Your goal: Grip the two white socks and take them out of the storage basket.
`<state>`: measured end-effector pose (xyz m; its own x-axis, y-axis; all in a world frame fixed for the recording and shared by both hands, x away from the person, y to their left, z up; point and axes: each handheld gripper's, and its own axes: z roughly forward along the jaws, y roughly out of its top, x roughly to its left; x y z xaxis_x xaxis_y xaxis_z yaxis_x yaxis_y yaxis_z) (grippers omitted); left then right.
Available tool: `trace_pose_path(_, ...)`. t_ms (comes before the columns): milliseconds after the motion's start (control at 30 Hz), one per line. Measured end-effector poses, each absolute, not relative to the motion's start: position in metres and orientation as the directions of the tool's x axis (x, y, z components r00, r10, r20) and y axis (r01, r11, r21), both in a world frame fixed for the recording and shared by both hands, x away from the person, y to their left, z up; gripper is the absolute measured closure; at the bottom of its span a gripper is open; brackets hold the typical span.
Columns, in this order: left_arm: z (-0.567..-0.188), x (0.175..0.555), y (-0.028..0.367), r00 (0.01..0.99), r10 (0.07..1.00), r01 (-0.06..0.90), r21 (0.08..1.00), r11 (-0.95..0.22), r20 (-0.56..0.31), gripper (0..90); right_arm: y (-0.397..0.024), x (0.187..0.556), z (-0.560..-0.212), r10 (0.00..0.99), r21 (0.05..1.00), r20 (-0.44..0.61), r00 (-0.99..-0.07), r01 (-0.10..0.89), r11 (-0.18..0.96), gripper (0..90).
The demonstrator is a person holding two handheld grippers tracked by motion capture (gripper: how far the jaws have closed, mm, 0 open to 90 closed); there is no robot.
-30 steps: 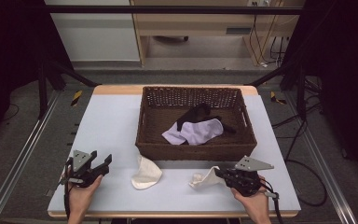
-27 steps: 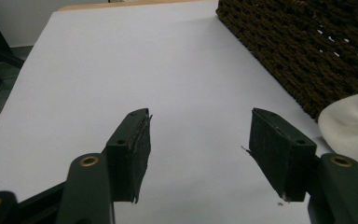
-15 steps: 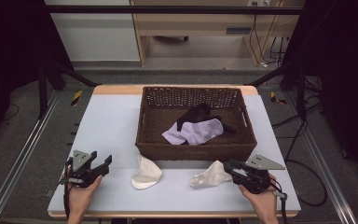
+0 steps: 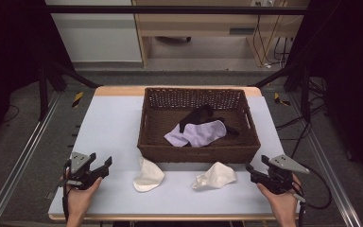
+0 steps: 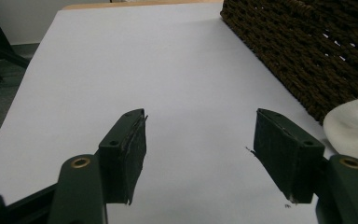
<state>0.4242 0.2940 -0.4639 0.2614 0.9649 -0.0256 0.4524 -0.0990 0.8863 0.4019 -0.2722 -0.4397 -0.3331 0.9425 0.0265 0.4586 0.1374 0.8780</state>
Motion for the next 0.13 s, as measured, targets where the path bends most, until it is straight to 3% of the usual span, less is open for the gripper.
trace_pose_path(133, -0.4649, 0.4258, 0.2958, 0.265, 0.964, 0.458, 0.883, -0.099, -0.029, 31.8, -0.2831, 0.4064, -0.4469, 0.954, 0.876, 0.037, -0.299, 0.468, 0.112, 20.1)
